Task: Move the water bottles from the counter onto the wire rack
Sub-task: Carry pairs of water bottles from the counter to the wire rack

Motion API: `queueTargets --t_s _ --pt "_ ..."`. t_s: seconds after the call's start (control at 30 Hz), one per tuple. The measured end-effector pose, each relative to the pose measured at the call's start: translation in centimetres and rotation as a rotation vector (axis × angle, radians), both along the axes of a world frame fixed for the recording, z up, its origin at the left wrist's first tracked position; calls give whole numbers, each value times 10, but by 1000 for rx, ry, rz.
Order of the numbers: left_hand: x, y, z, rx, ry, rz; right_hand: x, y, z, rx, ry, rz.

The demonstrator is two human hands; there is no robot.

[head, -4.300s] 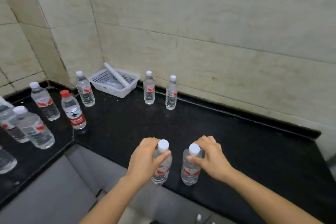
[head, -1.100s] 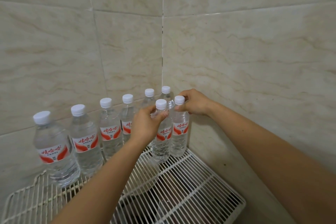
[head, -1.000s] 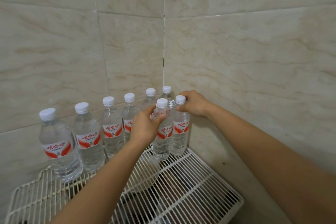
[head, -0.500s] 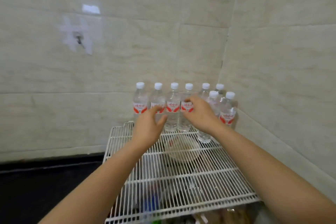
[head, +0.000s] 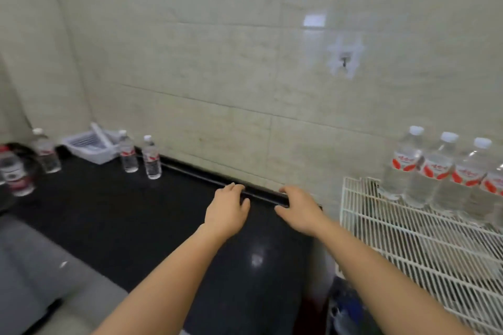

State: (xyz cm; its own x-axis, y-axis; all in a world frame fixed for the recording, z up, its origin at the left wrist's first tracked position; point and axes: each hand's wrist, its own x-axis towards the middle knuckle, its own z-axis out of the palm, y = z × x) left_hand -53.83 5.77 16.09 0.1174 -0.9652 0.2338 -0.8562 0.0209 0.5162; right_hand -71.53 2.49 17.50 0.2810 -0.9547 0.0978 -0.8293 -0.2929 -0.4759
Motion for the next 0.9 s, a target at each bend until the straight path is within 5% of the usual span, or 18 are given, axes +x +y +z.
queueTargets --t_s 0.43,0.9 --pt "354 5 -37 180 -62 290 358 -42 -47 132 34 228" --pt "530 -170 -78 273 -43 292 526 -215 -82 179 44 194"
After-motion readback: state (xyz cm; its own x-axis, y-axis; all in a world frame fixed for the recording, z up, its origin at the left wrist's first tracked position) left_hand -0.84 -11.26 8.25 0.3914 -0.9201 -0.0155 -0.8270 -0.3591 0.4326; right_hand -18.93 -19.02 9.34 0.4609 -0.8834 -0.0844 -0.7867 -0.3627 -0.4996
